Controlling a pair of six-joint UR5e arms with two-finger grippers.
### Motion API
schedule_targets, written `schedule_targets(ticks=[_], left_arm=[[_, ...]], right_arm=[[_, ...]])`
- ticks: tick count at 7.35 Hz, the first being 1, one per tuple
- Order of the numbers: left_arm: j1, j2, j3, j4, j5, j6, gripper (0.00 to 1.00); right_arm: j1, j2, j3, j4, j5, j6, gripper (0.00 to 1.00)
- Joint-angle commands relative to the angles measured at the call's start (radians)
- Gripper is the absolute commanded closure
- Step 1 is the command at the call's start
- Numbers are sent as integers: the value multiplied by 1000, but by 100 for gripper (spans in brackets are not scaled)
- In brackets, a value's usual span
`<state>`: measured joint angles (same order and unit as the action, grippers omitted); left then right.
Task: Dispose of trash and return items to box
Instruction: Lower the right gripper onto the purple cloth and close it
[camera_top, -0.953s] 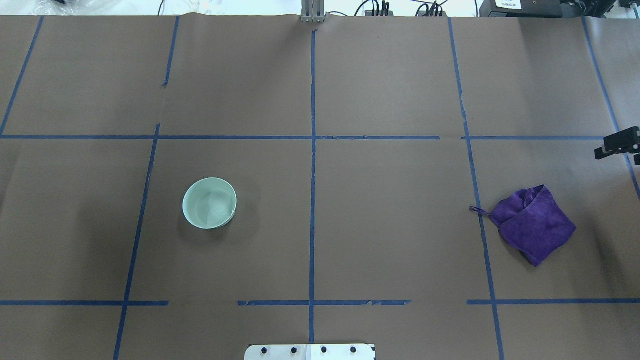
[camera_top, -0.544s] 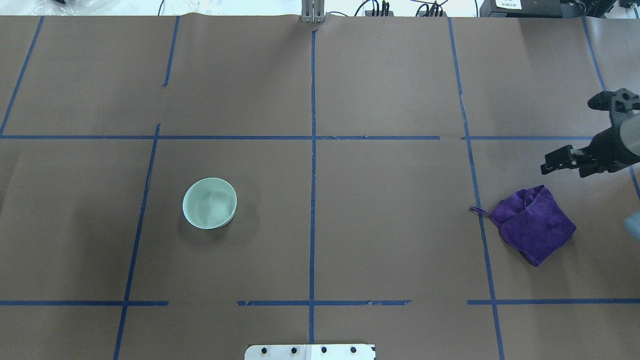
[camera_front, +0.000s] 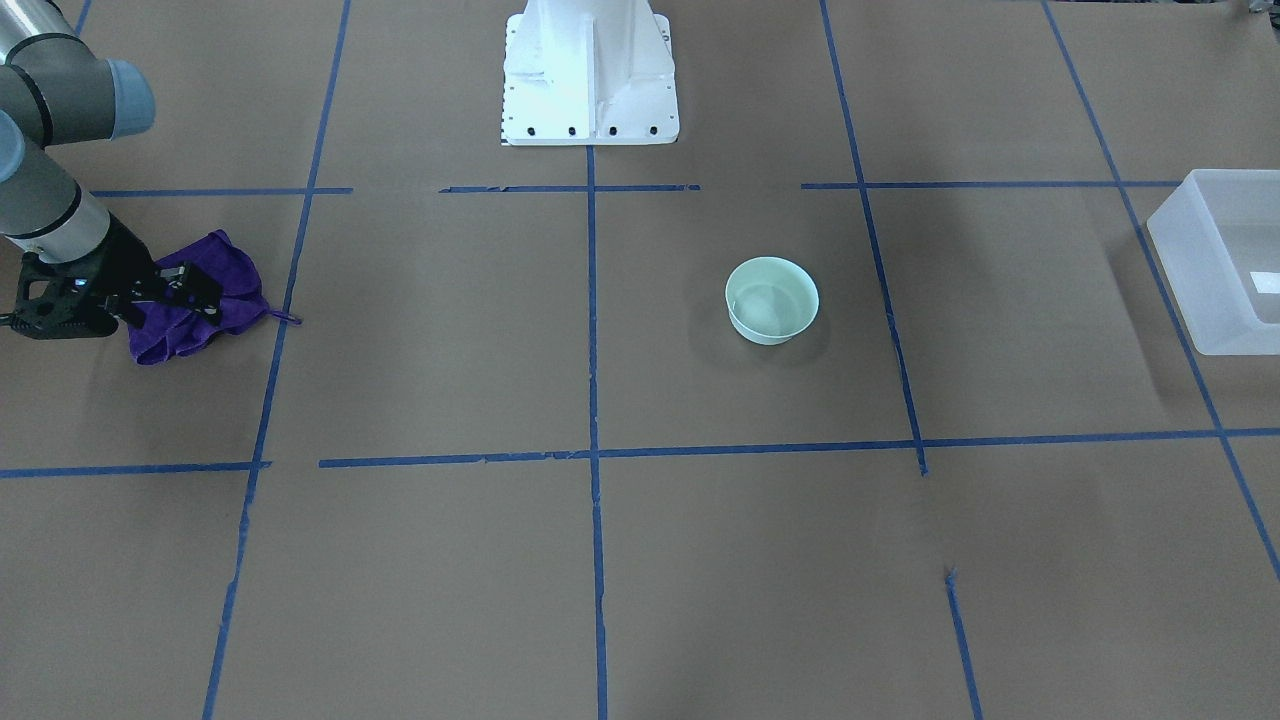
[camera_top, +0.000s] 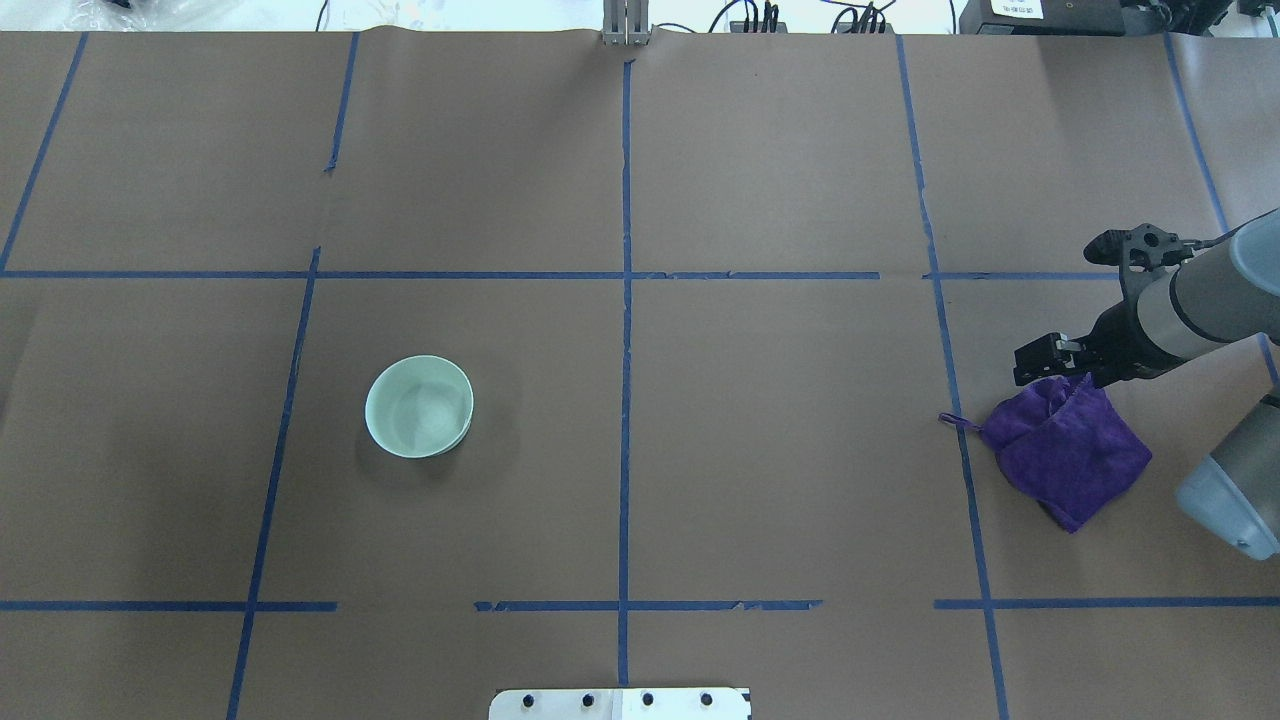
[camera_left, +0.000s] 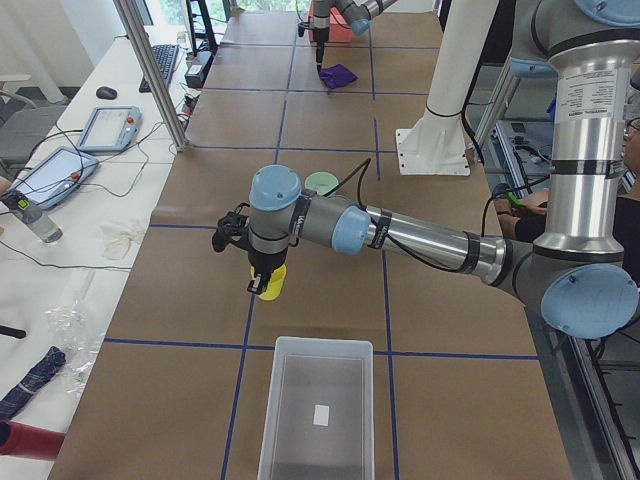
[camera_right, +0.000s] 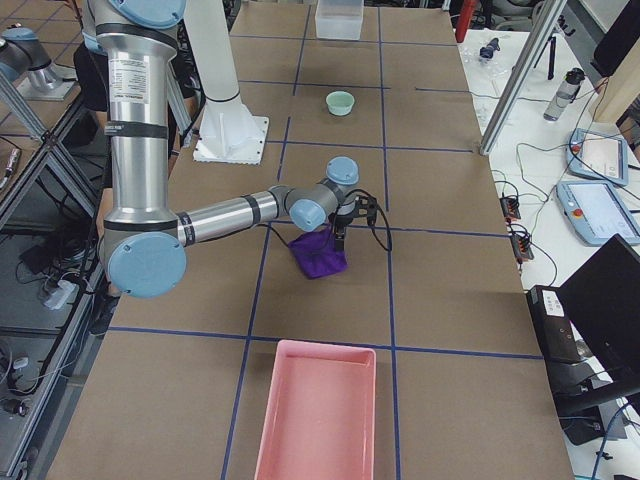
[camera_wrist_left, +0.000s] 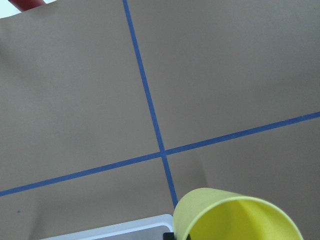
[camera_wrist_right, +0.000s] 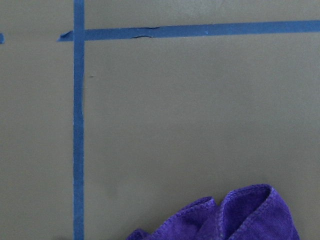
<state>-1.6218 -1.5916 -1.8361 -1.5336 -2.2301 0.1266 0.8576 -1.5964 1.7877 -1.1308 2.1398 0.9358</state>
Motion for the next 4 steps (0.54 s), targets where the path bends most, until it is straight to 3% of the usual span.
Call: schedule_targets(ticks=[1,4], left_arm=[[-36,-8,15,18,10,47,100],[-56,-10,64,17,10,54,100]], right_arm=[[-22,-4,-11,0,0,-2,0],[-38,-7,-19,-17,0,0,0]])
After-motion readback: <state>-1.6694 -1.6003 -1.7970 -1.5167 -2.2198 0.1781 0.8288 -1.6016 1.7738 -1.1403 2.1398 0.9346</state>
